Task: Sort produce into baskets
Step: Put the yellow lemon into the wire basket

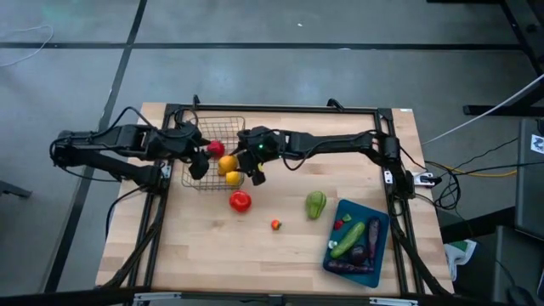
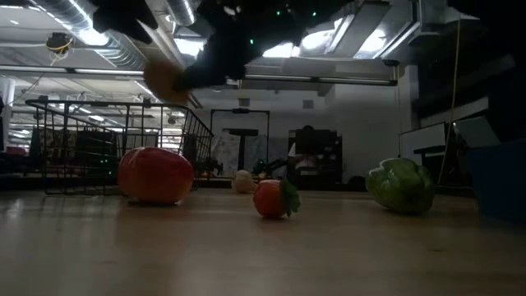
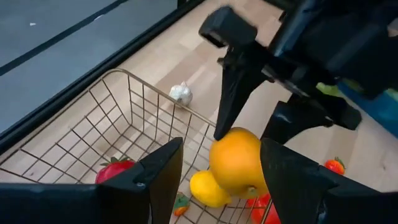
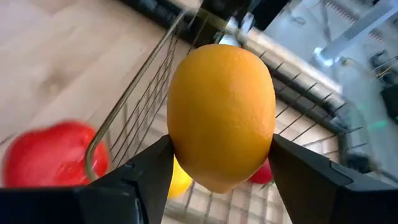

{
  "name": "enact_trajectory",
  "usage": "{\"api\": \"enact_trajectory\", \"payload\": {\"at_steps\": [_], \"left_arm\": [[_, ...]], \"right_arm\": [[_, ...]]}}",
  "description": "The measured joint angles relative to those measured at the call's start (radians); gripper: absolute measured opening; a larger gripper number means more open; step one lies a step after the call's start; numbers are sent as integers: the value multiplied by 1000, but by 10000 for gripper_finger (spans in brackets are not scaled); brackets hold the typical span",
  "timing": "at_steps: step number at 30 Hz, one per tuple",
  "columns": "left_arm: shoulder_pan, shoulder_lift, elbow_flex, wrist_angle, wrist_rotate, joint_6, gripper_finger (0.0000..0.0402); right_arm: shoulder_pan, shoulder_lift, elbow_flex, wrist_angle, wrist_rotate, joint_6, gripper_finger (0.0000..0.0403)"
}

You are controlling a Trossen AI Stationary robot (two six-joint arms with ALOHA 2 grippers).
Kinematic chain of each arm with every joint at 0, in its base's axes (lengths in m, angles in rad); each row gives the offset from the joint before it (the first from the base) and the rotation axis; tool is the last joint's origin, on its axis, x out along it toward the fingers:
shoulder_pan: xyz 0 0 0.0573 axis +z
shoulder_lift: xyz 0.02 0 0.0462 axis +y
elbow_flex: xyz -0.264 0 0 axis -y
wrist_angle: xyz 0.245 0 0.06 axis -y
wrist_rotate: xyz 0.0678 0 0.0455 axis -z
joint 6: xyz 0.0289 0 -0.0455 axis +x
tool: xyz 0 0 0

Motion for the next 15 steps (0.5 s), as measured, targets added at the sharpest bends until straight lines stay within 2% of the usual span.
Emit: {"api": "enact_trajectory", "payload": {"at_steps": [6, 15], "left_arm": [[0, 0, -16, 23, 0, -9, 210], [-6, 0, -17, 47, 0, -9, 210]], "right_arm": [[3, 57, -1, 25, 29, -11, 250], [3, 73, 0, 22, 97, -11, 251]]}}
